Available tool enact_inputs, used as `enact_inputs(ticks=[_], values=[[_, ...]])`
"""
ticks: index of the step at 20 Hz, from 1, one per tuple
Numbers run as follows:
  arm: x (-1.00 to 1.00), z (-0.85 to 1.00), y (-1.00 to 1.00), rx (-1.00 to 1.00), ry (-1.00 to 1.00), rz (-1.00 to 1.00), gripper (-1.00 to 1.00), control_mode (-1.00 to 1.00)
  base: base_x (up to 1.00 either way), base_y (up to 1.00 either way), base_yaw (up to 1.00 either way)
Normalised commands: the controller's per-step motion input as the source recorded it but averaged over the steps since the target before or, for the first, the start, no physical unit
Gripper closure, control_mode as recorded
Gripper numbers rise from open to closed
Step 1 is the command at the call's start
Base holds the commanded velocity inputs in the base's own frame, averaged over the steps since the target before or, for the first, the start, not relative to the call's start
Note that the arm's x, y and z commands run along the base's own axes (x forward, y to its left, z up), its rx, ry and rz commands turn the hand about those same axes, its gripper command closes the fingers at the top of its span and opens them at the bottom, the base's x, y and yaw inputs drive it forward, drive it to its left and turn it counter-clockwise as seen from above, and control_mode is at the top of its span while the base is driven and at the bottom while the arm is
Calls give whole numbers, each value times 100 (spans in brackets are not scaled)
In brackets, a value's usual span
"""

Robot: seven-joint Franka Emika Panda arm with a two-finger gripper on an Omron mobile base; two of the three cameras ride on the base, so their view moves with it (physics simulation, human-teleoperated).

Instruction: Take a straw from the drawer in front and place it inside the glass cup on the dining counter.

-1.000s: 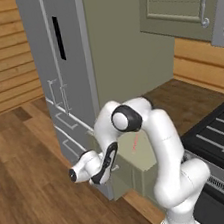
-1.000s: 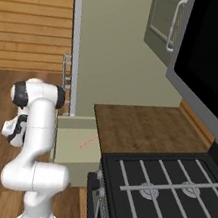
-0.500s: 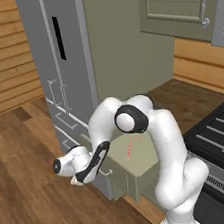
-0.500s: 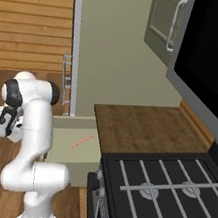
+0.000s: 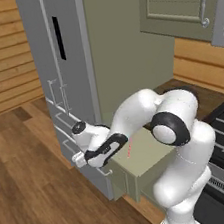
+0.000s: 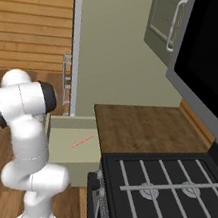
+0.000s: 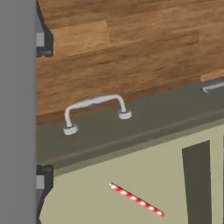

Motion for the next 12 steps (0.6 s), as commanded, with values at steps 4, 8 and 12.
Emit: enact_inputs(ticks=[4,8,12], values=[[20,100,-65,36,27,-6,-100,-100,0,0,0],[36,48,-51,13,24,-2,-100,-100,0,0,0],[45,-1,-28,0,13,0,-100,-100,0,0,0]])
